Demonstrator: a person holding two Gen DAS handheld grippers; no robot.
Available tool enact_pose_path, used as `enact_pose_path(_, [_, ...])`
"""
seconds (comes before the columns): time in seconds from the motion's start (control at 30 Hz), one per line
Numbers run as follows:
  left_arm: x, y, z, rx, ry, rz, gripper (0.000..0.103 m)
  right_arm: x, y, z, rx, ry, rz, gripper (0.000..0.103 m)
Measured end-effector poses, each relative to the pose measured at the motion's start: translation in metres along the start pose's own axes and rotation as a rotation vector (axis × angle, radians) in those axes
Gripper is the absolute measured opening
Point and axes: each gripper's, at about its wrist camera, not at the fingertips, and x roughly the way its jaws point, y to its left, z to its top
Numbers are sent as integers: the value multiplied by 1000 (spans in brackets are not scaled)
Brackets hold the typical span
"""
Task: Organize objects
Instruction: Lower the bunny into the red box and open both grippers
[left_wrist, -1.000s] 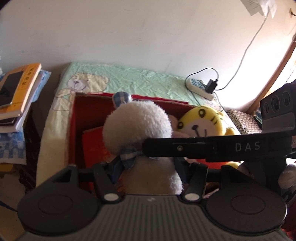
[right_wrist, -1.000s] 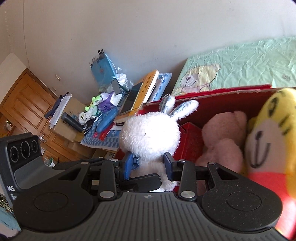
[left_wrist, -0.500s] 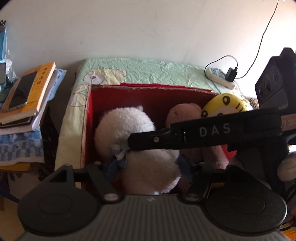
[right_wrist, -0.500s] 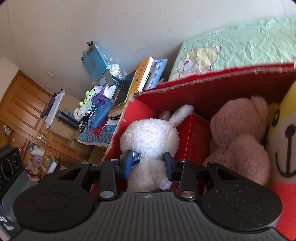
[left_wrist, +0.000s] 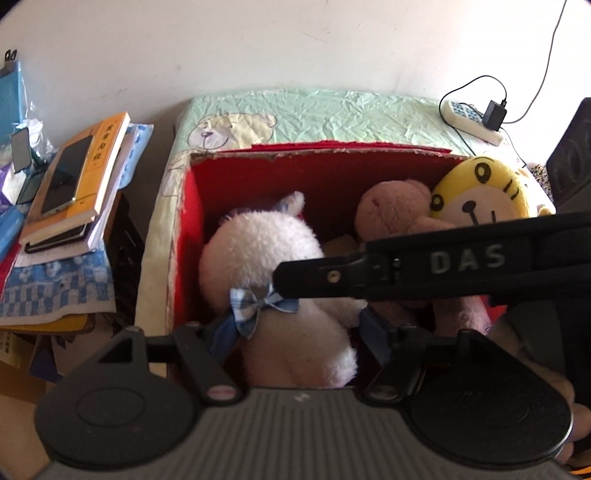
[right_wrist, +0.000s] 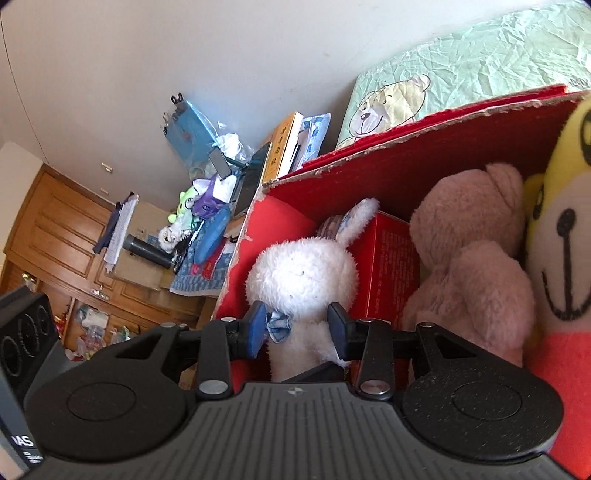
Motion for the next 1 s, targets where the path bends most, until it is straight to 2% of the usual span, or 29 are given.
enact_pose_path(0.2, [-2,-8,0,24,9,53,74,-10,2,-3,-6,-30,-11,32])
enact_pose_path(0.33, [-3,-11,-1,38,13,89,75,-8,0,-6,-7,-20,-31,31])
enact_pose_path(0.6, [-6,-12,-4,39,17,124,75,-12,1,-9,-29,-33,-46,31])
enact_pose_path(1.0, [-15,-21,-9,58,-10,162,80,-37,5,-24,-107,-126,-141,32])
